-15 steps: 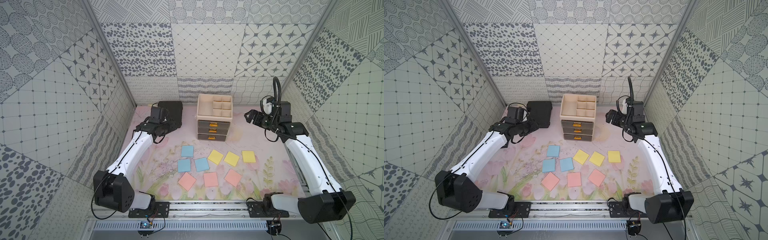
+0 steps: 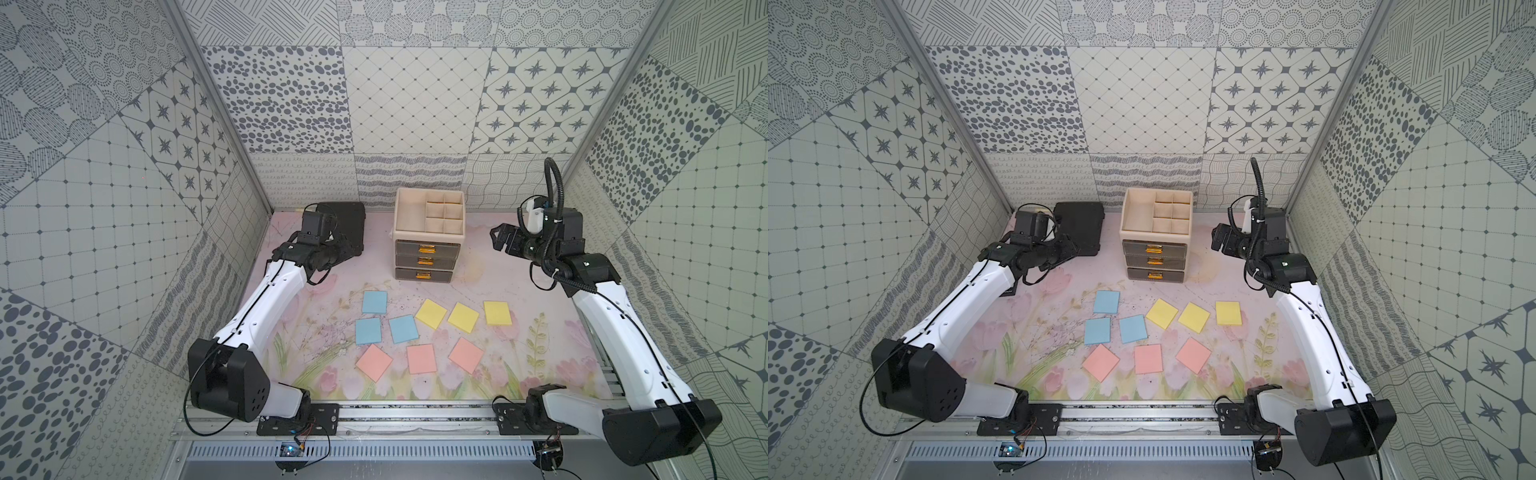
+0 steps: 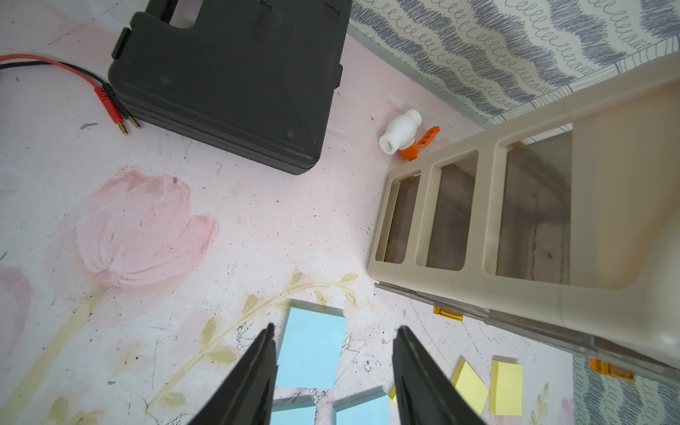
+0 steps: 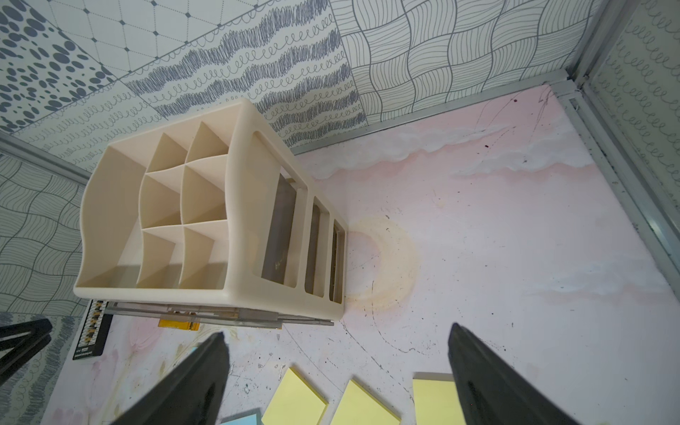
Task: Please put the sticky notes in the drawer by color
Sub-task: Open the drawer in the storage box.
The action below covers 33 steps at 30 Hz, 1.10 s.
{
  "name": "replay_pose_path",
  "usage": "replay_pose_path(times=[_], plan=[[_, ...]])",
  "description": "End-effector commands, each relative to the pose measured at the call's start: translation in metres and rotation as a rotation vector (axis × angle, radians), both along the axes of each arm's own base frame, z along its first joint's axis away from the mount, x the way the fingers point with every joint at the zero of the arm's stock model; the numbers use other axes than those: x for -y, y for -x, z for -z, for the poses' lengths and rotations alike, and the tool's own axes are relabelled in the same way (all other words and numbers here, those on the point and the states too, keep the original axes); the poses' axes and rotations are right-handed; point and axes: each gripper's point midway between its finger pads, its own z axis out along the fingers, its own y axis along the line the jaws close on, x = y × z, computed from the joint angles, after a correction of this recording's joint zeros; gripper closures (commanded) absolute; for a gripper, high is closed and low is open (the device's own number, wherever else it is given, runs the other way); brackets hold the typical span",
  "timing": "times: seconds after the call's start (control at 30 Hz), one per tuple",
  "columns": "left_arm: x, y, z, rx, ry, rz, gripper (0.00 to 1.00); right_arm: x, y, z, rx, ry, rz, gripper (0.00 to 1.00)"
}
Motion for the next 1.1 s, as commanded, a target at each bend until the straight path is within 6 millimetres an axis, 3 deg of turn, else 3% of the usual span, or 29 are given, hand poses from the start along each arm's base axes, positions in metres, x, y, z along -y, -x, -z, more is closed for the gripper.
replay_pose_path(times=[0.0, 0.27, 0.33, 0.4, 0.47, 0.57, 0.7, 0.87, 1.07], plan=[[-0.001, 0.003, -0.003, 0.010, -0.018, 0.014, 0.46, 0.009, -0.003, -0.015, 0.073, 0.047, 0.036, 0.01], [0.001, 0.004, -0.006, 0.018, -0.009, 0.023, 0.46, 0.001, -0.001, -0.008, 0.049, 0.024, 0.029, 0.01], [0.002, 0.003, -0.011, 0.028, -0.013, 0.037, 0.46, -0.012, 0.008, -0.002, 0.027, 0.011, 0.001, 0.00], [0.005, 0.002, -0.022, 0.046, -0.021, 0.061, 0.46, -0.035, 0.024, 0.005, 0.001, -0.038, -0.053, 0.16], [0.007, 0.001, -0.032, 0.069, -0.030, 0.077, 0.47, -0.054, 0.040, 0.017, -0.037, -0.088, -0.079, 0.22], [0.008, -0.003, -0.041, 0.101, -0.028, 0.083, 0.46, -0.082, 0.066, 0.039, -0.072, -0.133, -0.117, 0.23], [0.017, -0.011, -0.046, 0.118, 0.011, 0.092, 0.47, -0.112, 0.083, 0.060, -0.042, -0.276, -0.144, 0.22], [0.029, -0.021, -0.057, 0.154, 0.042, 0.119, 0.47, -0.126, 0.074, 0.058, 0.100, -0.672, -0.068, 0.26], [0.035, -0.026, -0.060, 0.159, 0.057, 0.145, 0.46, -0.144, 0.050, 0.046, 0.171, -0.686, -0.047, 0.27]])
